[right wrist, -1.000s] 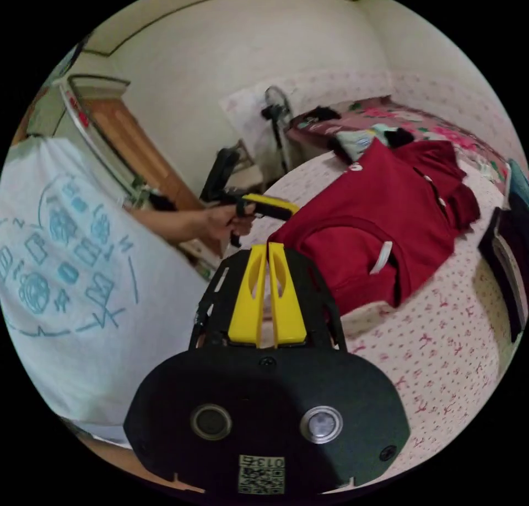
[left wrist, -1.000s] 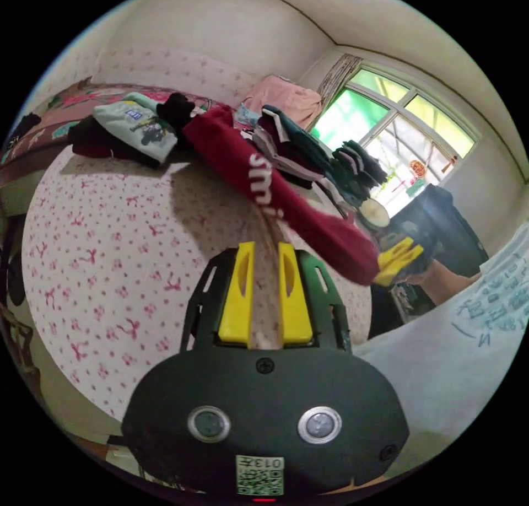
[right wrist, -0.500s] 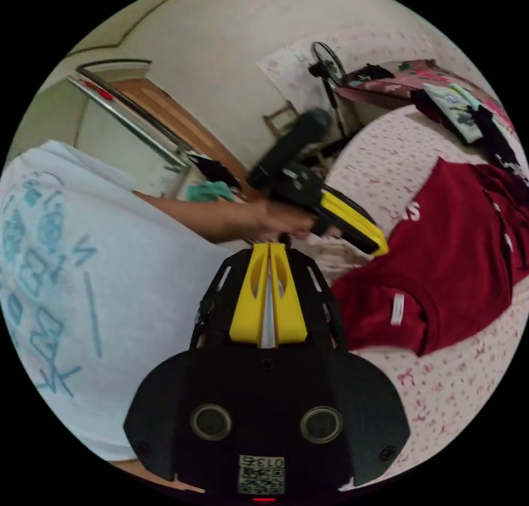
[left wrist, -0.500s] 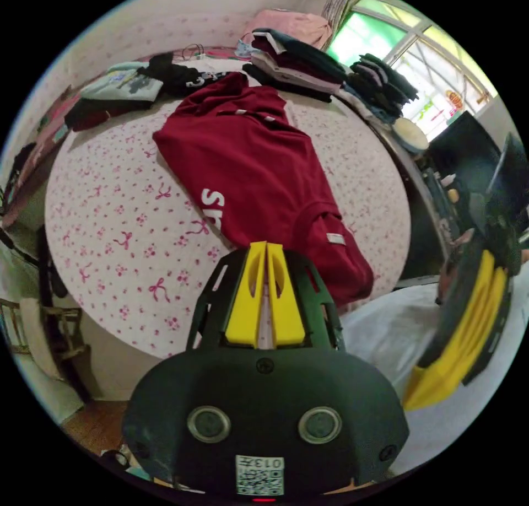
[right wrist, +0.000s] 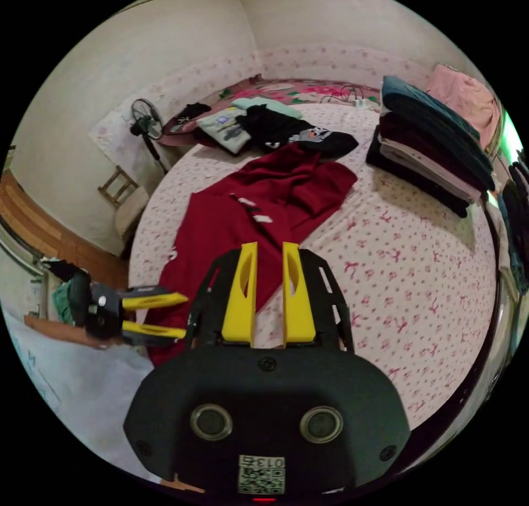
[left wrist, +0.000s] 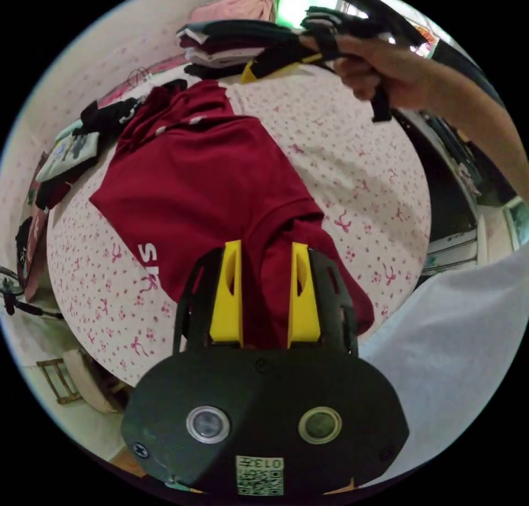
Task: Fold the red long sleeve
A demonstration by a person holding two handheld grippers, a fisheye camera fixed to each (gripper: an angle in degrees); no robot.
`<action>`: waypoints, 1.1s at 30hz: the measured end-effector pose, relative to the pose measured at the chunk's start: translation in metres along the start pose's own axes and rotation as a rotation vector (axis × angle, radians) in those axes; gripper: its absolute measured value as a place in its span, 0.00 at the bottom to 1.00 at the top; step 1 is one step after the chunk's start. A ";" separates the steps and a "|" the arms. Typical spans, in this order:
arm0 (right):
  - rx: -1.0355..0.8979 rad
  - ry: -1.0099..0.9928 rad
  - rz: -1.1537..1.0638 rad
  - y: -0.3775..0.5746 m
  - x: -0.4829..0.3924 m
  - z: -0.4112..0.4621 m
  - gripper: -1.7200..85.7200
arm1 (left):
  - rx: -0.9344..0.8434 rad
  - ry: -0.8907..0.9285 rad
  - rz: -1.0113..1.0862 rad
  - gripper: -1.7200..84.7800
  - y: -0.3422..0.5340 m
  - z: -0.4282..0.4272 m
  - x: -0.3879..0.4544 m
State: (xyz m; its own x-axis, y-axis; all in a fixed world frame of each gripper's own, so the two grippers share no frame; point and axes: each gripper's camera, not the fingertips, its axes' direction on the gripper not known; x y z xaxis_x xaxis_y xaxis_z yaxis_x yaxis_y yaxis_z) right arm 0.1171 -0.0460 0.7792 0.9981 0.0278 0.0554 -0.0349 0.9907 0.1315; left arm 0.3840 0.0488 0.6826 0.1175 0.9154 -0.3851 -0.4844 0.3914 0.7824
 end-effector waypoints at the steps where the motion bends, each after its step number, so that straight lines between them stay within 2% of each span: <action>1: -0.013 0.026 0.003 -0.009 0.009 0.008 0.11 | -0.013 -0.025 -0.008 0.13 -0.001 0.004 0.003; 2: -0.021 0.036 0.004 -0.013 0.013 0.012 0.11 | 0.016 -0.091 0.015 0.10 0.000 0.003 0.009; 4: -0.052 0.061 0.005 -0.030 0.027 0.029 0.12 | 0.016 -0.101 0.015 0.08 0.000 0.000 0.009; 7: -0.066 0.125 0.012 -0.047 0.041 0.046 0.13 | 0.039 0.035 -0.072 0.07 0.007 -0.015 -0.018; 8: -0.068 0.132 0.014 -0.050 0.044 0.049 0.14 | 0.083 0.115 -0.141 0.07 0.015 -0.029 -0.036; 12: -0.049 0.174 -0.011 -0.064 0.054 0.062 0.14 | 0.293 0.177 -0.480 0.06 0.066 -0.083 -0.105; 15: -0.203 0.118 -0.088 -0.060 0.054 0.089 0.09 | 0.328 0.172 -0.604 0.06 0.091 -0.096 -0.133; 16: -0.161 0.125 -0.112 -0.051 0.049 0.085 0.07 | 0.319 0.173 -0.607 0.06 0.092 -0.096 -0.135; 21: -0.188 0.122 -0.178 -0.015 0.042 0.050 0.05 | 0.265 0.211 -0.590 0.06 0.082 -0.088 -0.127; 26: -0.037 0.148 0.005 0.065 0.067 -0.028 0.05 | 0.292 0.251 -0.492 0.06 0.074 -0.094 -0.104; 31: 0.189 0.330 0.287 0.191 0.074 -0.127 0.05 | 0.332 0.329 -0.371 0.04 0.064 -0.098 -0.073; 33: 0.190 0.410 0.387 0.235 0.074 -0.143 0.05 | 0.350 0.371 -0.333 0.04 0.063 -0.099 -0.061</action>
State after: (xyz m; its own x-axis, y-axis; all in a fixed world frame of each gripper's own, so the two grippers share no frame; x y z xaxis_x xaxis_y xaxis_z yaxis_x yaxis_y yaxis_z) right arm 0.1904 0.2082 0.6726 0.8479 0.4689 -0.2475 -0.3707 0.8581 0.3554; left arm 0.2610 0.0077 0.7070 -0.1269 0.6690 -0.7324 -0.1528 0.7164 0.6808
